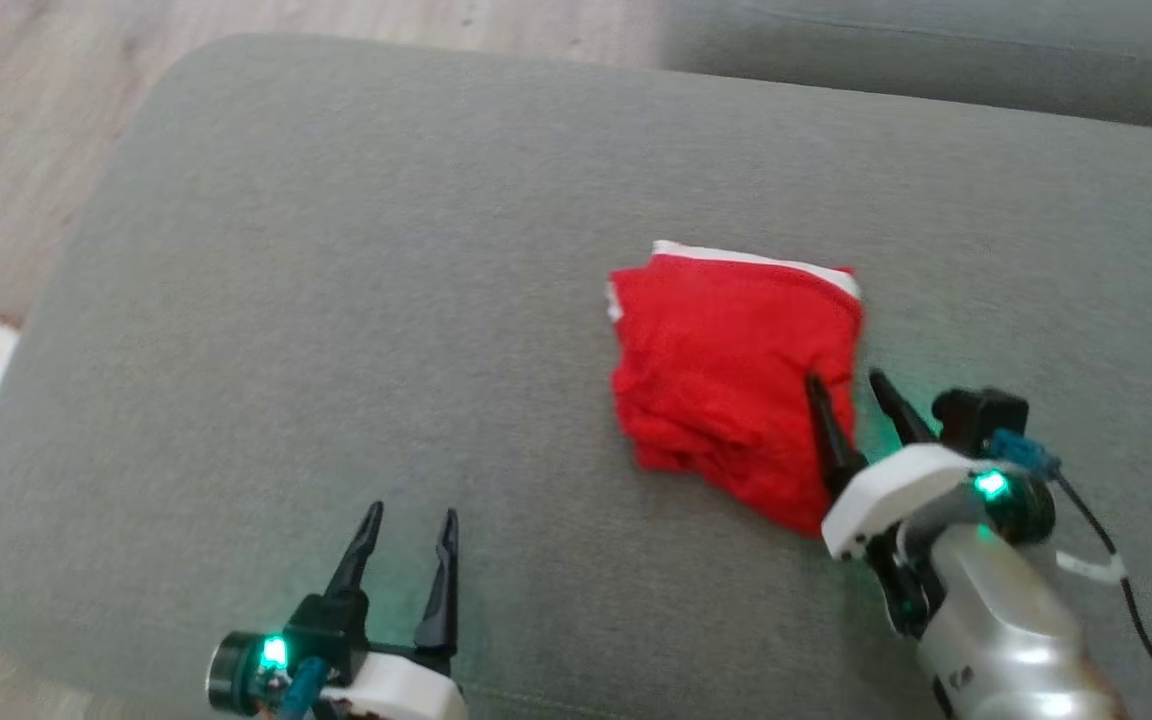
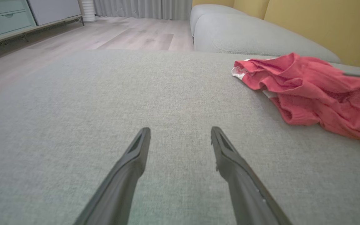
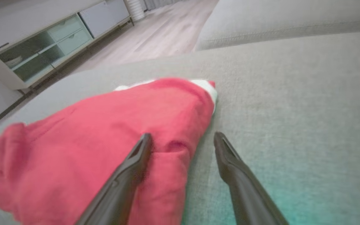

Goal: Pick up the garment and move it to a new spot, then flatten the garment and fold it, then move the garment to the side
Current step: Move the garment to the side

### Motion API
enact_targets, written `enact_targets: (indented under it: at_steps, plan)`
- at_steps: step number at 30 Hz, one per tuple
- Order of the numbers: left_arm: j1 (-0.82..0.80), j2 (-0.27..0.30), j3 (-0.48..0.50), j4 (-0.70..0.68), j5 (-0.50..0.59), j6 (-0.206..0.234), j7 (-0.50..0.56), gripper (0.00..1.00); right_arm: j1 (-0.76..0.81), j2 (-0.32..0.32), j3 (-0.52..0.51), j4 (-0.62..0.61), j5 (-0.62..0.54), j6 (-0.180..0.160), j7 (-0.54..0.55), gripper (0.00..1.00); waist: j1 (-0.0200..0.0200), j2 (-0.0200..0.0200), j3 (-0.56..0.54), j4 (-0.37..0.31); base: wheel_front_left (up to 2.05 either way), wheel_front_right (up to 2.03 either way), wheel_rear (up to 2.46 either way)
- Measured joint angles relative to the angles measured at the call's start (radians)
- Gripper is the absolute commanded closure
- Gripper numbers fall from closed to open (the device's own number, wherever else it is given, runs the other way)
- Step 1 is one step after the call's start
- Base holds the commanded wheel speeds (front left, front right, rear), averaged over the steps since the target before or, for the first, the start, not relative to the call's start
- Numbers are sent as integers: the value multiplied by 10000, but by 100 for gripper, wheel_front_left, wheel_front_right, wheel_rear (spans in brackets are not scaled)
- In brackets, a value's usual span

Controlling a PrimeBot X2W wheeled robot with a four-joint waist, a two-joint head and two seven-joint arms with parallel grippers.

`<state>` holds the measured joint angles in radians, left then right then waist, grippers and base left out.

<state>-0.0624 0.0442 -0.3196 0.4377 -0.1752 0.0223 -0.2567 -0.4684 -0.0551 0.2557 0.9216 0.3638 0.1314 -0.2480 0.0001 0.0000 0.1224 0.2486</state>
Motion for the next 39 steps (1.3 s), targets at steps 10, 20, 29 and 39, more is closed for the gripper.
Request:
enact_targets:
  at_steps: [10,20,29,39]
  plan:
    - [90,6,92,25,0,-52,0,0,-364,19,-522,1022,159,0,-71,100,-1,0,164,316,0,0,0]
    - [25,21,207,-215,104,-161,2,0,163,6,-247,-594,267,0,-71,100,-2,0,-65,-2014,0,0,0]
    - [-818,25,-142,-217,92,-238,0,0,162,-6,437,-834,604,0,-71,100,-1,0,11,-4625,0,0,0]
    - [-1081,19,-449,81,146,-416,0,0,59,-10,1145,-984,1218,0,-71,100,0,0,673,-6627,0,0,0]
